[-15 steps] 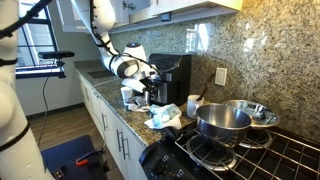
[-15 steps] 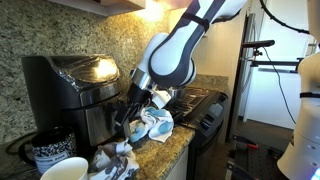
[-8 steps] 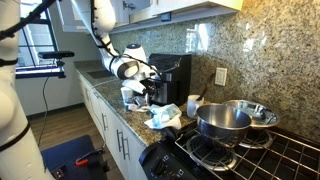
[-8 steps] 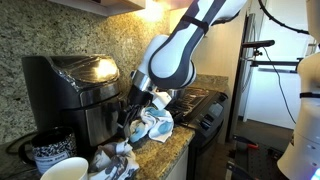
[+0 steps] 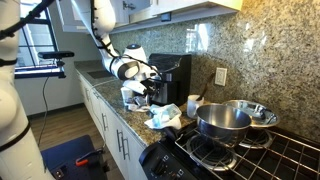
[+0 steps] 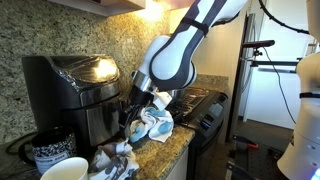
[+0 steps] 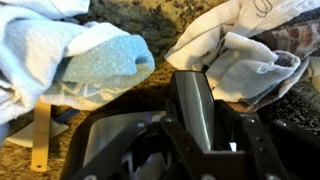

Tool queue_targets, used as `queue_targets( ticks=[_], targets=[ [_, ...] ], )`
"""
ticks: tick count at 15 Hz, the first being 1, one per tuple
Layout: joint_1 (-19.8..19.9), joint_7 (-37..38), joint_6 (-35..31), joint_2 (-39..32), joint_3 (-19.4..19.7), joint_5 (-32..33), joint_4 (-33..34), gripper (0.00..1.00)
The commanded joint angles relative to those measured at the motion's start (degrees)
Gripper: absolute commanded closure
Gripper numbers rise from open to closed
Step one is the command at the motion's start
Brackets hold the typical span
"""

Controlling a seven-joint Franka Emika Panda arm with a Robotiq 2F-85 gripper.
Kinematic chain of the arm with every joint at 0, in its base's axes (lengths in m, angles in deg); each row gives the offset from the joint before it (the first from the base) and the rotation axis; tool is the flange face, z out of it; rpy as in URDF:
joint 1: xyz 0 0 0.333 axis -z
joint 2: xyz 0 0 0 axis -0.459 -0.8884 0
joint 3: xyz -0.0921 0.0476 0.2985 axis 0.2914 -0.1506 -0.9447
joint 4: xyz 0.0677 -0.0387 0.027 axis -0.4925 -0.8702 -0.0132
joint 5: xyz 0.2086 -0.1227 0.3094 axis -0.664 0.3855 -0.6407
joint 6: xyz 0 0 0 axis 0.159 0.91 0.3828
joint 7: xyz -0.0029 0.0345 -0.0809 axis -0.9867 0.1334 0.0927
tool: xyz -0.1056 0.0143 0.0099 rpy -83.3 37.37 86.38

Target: Pull the food basket out then push it in

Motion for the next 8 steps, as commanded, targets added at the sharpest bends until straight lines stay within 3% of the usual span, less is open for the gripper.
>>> queue_targets(
  ticks=[1, 8],
  targets=[
    [-1.0, 0.9, 0.4, 0.9, 1.0, 0.2, -1.0, 0.81],
    [-0.3, 1.3, 3.8, 8.4, 4.6, 0.3, -6.9, 0.81]
  ],
)
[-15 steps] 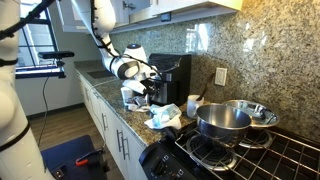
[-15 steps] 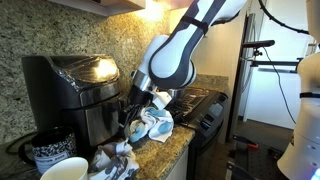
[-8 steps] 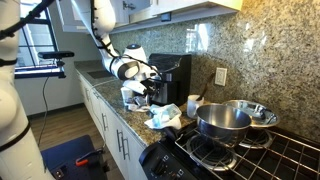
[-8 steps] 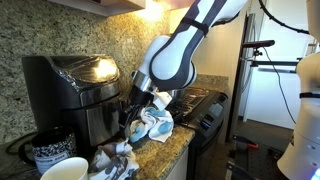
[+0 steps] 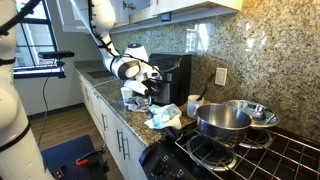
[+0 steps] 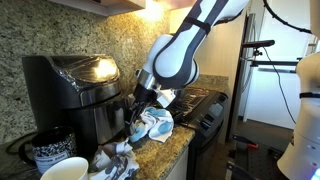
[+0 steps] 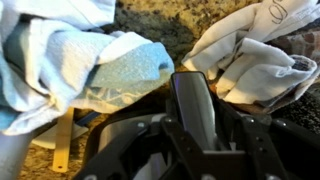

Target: Pull the food basket out then push it in

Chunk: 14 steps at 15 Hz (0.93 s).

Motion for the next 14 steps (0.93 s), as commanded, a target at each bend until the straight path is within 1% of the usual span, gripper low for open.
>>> queue_targets(
  ticks=[1, 3, 4, 5, 7, 9, 14],
  targets=[
    [2.5, 5.1, 2.7, 7.3, 1.0, 4.8, -6.5, 0.81],
    [2.9, 7.3, 2.6, 8.6, 0.9, 6.7, -8.0, 0.81],
    [1.2, 5.9, 2.8, 9.1, 2.0, 4.2, -8.6, 0.81],
    [2.1, 5.6, 3.3, 9.5, 0.6, 3.3, -9.1, 0.81],
    [1.9, 5.7, 3.5, 10.5, 0.7, 2.7, -10.1, 0.81],
    [1.9, 5.4, 5.2, 11.3, 0.5, 1.9, -10.5, 0.81],
    [2.4, 5.7, 10.3, 15.1, 1.7, 1.7, -13.2, 0.81]
  ],
)
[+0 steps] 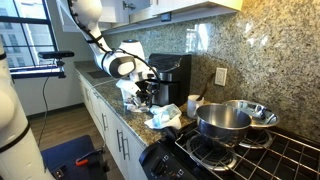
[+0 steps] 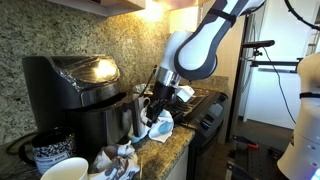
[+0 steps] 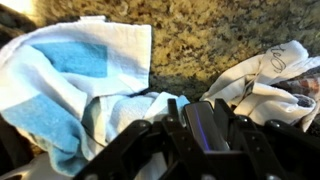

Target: Pull the food basket out then push it in

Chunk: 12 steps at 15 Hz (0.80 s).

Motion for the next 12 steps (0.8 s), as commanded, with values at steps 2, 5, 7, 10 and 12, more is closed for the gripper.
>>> queue_targets(
  ticks=[2, 5, 7, 10, 12],
  targets=[
    [2.0, 1.5, 4.7, 5.6, 0.1, 0.6, -3.4, 0.31],
    [2.3, 0.1, 7.4, 6.9, 0.4, -0.6, -3.4, 0.17],
    [2.3, -1.5, 10.1, 7.5, 0.7, -1.7, -2.7, 0.02],
    [1.7, -2.9, 11.5, 6.2, 0.7, -1.7, -1.8, 0.00],
    [1.3, -5.0, 10.9, 4.6, 0.5, -2.3, -1.4, 0.00]
  ],
)
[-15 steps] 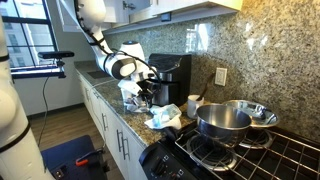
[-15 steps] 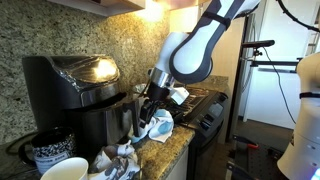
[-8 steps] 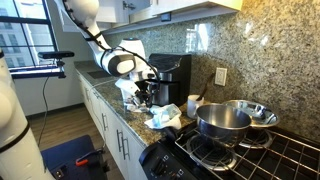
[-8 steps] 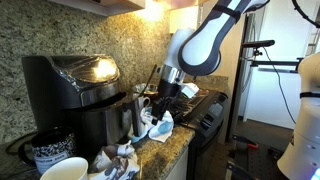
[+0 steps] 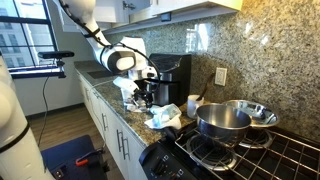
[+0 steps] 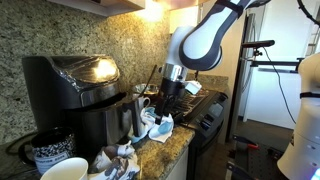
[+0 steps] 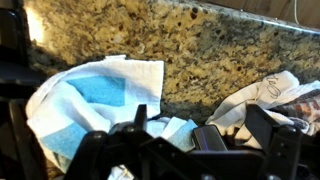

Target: Pull the food basket out then push it in

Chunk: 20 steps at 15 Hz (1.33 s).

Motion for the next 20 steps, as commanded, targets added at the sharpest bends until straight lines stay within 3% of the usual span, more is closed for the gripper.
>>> queue_targets(
  ticks=[1, 5, 7, 13, 19, 20],
  targets=[
    [-0.8, -4.6, 0.2, -1.8, -0.2, -2.3, 0.9, 0.00],
    [-0.8, -9.2, -1.7, -6.0, -1.6, -4.6, 2.8, 0.00],
    [0.0, -6.9, -0.6, -4.4, -1.8, -2.2, 1.6, 0.00],
    [0.5, -8.1, -1.1, -8.7, -3.0, -2.8, 3.7, 0.00],
    [2.8, -7.6, -18.2, -16.9, -5.4, 1.0, 5.2, 0.00],
    [1.1, -9.3, -20.9, -18.2, -3.9, -0.5, 5.7, 0.00]
  ],
)
